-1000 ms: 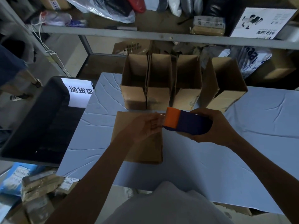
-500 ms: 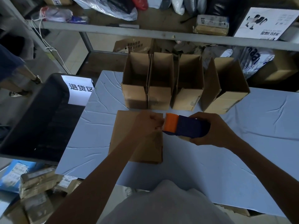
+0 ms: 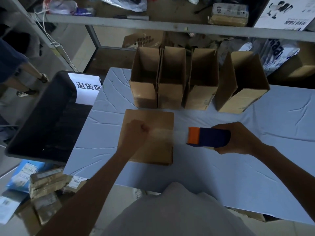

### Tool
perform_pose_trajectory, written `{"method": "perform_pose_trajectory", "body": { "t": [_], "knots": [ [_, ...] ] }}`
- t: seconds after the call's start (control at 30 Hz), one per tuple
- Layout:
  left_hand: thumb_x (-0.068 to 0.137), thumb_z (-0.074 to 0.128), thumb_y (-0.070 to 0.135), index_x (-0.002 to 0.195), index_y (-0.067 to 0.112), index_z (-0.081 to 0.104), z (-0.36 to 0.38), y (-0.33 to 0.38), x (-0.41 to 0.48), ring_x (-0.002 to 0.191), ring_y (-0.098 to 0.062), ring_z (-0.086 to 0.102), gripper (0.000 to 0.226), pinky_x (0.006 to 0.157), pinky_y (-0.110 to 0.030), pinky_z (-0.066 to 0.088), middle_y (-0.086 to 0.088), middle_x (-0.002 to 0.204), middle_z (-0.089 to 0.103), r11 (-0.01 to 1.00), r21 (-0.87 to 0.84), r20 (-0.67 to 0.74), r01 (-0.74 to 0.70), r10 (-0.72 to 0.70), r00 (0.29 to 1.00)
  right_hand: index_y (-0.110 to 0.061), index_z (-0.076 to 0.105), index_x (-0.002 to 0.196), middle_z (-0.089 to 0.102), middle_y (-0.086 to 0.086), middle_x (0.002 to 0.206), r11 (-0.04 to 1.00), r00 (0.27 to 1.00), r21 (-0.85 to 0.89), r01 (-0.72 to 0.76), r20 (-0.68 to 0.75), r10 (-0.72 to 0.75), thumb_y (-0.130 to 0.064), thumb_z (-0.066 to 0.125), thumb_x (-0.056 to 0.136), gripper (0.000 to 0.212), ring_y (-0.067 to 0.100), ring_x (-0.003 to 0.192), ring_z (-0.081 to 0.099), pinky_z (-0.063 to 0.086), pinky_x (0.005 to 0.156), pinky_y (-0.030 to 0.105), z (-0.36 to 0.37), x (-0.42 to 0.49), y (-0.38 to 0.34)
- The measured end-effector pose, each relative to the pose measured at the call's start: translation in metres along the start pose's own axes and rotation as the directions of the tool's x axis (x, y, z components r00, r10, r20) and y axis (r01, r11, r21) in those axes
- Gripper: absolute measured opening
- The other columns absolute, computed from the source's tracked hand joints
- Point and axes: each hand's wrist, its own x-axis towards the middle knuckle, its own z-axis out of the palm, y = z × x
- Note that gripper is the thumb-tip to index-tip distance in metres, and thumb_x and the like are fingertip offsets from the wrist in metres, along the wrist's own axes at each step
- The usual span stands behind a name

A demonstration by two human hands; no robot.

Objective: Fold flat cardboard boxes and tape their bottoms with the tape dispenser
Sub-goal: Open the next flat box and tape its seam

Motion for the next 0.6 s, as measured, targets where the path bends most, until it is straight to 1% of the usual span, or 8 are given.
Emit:
{"method": "perform_pose_trajectory", "body": {
  "t": [0.1,0.17,0.3,0.37,0.43,0.53,0.57,0.6],
  "knots": [
    [0.084,0.064,0.012,0.058,0.01,0.062,0.004,0.0,-0.005,0.056,-0.013,0.057,0.026,0.053,-0.023,0.043,0.0,0.058,0.06,0.997,-0.081,0.044,0.01,-0.006,0.999,-0.025,0.066,0.104,0.069,-0.011,0.086,1.0,1.0,-0.022,-0.016,-0.005,0.016,-0.021,0.089,0.048,0.06,0.01,0.08,0.064,0.053,0.065,0.024,0.004,0.002,0.002],
    [0.08,0.07,0.014,0.063,0.012,0.067,0.006,-0.004,-0.007,0.06,-0.011,0.061,0.018,0.056,-0.018,0.042,0.006,0.058,0.061,0.993,-0.119,0.052,0.017,-0.011,0.999,-0.026,0.066,0.104,0.069,-0.012,0.087,0.999,1.0,-0.036,-0.017,0.013,0.017,-0.022,0.089,0.049,0.061,0.008,0.08,0.063,0.052,0.066,0.023,0.005,0.003,0.003],
    [0.076,0.077,0.014,0.069,0.013,0.069,0.008,-0.005,-0.016,0.061,-0.007,0.06,0.011,0.058,-0.007,0.041,0.008,0.058,0.061,0.983,-0.184,0.043,0.001,0.007,0.999,-0.03,0.064,0.104,0.067,-0.015,0.086,0.999,0.997,-0.036,-0.035,0.061,0.037,-0.025,0.088,0.049,0.06,0.007,0.08,0.063,0.054,0.066,0.025,0.01,0.004,0.006],
    [0.078,0.074,0.012,0.072,0.012,0.069,0.01,-0.004,-0.019,0.062,-0.007,0.059,0.008,0.058,-0.009,0.04,0.005,0.062,0.062,0.984,-0.177,0.027,-0.017,0.022,0.999,-0.032,0.064,0.102,0.067,-0.016,0.084,0.998,0.996,-0.039,-0.039,0.073,0.042,-0.027,0.086,0.049,0.058,0.007,0.079,0.063,0.054,0.066,0.027,0.012,0.005,0.006],
    [0.081,0.07,0.009,0.077,0.01,0.07,0.012,-0.003,-0.021,0.065,-0.009,0.059,0.004,0.06,-0.012,0.041,0.0,0.072,0.066,0.99,-0.133,0.011,-0.054,0.056,0.998,-0.031,0.064,0.101,0.067,-0.015,0.083,0.998,0.995,-0.041,-0.05,0.082,0.053,-0.027,0.086,0.05,0.056,0.007,0.078,0.063,0.055,0.066,0.028,0.014,0.005,0.006],
    [0.081,0.069,0.007,0.078,0.01,0.07,0.014,-0.004,-0.023,0.064,-0.003,0.055,0.004,0.058,-0.005,0.04,0.0,0.075,0.066,0.992,-0.107,0.018,-0.06,0.062,0.998,-0.029,0.065,0.1,0.068,-0.013,0.083,0.997,0.993,-0.042,-0.069,0.097,0.073,-0.026,0.085,0.05,0.055,0.007,0.078,0.063,0.055,0.066,0.029,0.018,0.006,0.006],
    [0.08,0.071,0.008,0.08,0.008,0.069,0.013,-0.004,-0.024,0.063,-0.002,0.054,0.002,0.06,-0.007,0.04,0.001,0.075,0.064,0.994,-0.097,0.019,-0.055,0.057,0.998,-0.029,0.065,0.101,0.068,-0.013,0.084,0.997,0.992,-0.047,-0.068,0.103,0.073,-0.027,0.085,0.05,0.055,0.007,0.078,0.063,0.056,0.066,0.029,0.019,0.007,0.006],
    [0.08,0.072,0.01,0.086,0.007,0.068,0.013,-0.004,-0.025,0.065,-0.003,0.053,0.008,0.064,-0.012,0.04,0.0,0.078,0.063,0.995,-0.083,0.011,-0.061,0.062,0.998,-0.029,0.065,0.102,0.068,-0.014,0.085,0.996,0.991,-0.052,-0.066,0.11,0.071,-0.028,0.085,0.05,0.056,0.007,0.078,0.063,0.056,0.066,0.029,0.019,0.007,0.006]
  ]
}}
